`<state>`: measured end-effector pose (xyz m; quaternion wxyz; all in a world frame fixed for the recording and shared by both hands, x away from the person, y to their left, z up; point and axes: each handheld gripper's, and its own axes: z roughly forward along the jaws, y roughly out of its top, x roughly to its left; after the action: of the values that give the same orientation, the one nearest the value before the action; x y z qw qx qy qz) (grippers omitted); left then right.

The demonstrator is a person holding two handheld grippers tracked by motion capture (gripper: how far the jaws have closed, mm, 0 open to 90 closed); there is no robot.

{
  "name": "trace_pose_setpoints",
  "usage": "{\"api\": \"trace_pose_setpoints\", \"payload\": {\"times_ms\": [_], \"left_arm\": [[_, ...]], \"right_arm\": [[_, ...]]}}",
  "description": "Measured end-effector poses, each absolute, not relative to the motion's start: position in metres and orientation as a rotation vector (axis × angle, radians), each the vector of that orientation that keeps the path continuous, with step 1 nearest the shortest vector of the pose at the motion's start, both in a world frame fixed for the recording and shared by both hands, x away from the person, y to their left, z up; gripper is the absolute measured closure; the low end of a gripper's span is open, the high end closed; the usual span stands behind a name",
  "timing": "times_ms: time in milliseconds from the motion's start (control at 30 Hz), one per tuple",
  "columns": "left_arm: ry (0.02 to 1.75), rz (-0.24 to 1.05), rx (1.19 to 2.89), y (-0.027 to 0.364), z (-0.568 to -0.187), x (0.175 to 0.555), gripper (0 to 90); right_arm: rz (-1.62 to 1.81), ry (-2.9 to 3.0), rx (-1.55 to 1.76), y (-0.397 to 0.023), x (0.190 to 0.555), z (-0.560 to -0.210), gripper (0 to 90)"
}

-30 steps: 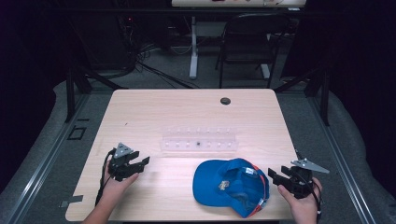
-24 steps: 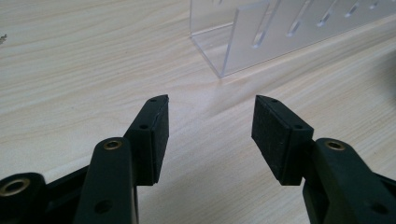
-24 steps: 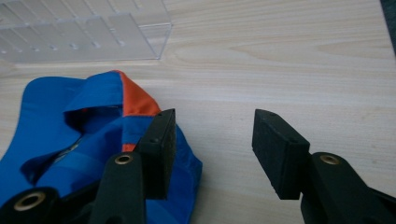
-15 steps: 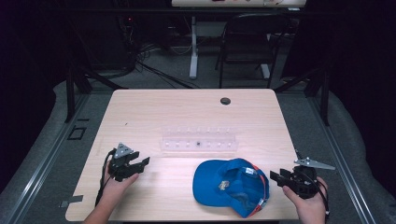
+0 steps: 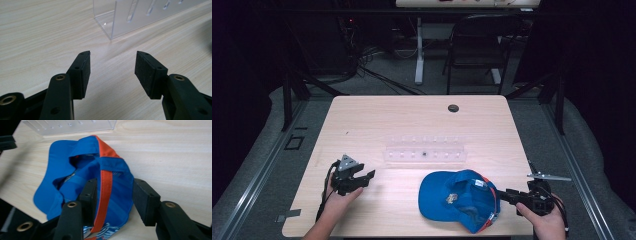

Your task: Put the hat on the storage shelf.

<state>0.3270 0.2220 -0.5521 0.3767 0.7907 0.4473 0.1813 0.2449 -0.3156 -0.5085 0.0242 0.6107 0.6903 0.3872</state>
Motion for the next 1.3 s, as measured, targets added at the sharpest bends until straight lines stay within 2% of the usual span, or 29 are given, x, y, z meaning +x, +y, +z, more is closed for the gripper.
{"api": "trace_pose_setpoints", "payload": {"times_ms": [833, 1067, 1300], "left_arm": [[1.144, 0.457, 2.028, 0.222, -0.554, 0.328, 46.9], [1.145, 0.459, 2.028, 0.222, -0.554, 0.328, 47.0], [1.150, 0.456, 2.029, 0.223, -0.554, 0.328, 46.9]], "right_arm": [[1.286, 2.286, 2.027, -0.308, 0.259, -0.537, 60.2], [1.297, 2.313, 2.018, -0.307, 0.262, -0.533, 66.7], [1.286, 2.329, 2.024, -0.309, 0.262, -0.534, 64.2]]}}
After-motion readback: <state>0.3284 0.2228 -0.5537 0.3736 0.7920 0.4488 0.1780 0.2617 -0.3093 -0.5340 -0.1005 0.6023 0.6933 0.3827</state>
